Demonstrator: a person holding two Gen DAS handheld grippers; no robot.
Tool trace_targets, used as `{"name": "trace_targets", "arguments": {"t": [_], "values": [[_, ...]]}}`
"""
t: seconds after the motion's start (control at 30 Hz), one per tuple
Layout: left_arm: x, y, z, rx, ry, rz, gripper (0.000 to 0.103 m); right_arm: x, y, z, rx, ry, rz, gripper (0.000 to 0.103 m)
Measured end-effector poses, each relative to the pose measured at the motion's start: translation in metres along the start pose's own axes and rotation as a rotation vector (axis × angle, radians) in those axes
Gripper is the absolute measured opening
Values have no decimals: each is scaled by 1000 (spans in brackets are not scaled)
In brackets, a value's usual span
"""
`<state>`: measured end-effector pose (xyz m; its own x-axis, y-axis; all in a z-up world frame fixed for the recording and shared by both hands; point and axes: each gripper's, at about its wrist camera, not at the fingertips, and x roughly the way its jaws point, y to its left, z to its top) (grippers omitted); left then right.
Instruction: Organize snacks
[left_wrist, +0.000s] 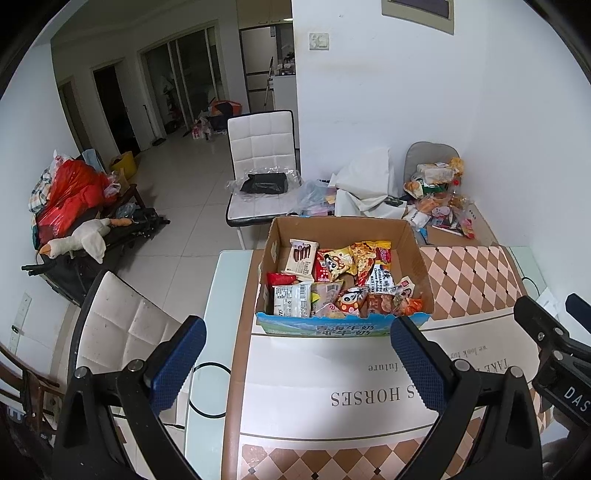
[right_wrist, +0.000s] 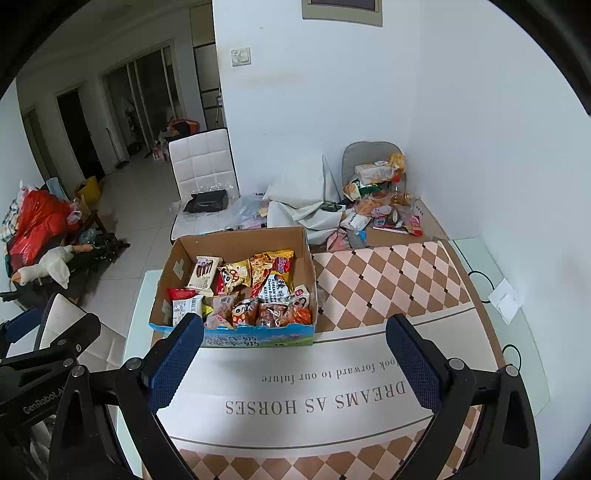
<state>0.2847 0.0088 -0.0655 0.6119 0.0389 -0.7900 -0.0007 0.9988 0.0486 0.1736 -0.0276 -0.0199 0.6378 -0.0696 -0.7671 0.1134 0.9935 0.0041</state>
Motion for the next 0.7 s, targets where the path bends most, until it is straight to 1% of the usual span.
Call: {"name": "trace_targets", "arguments": {"t": [0.17, 0.7], "values": [[0, -8, 8, 7, -6, -5, 102, -1, -1, 2, -1, -1, -1, 101], [-6, -7, 9, 10, -14, -3, 102, -8, -3, 5, 9, -7, -1, 101]]}}
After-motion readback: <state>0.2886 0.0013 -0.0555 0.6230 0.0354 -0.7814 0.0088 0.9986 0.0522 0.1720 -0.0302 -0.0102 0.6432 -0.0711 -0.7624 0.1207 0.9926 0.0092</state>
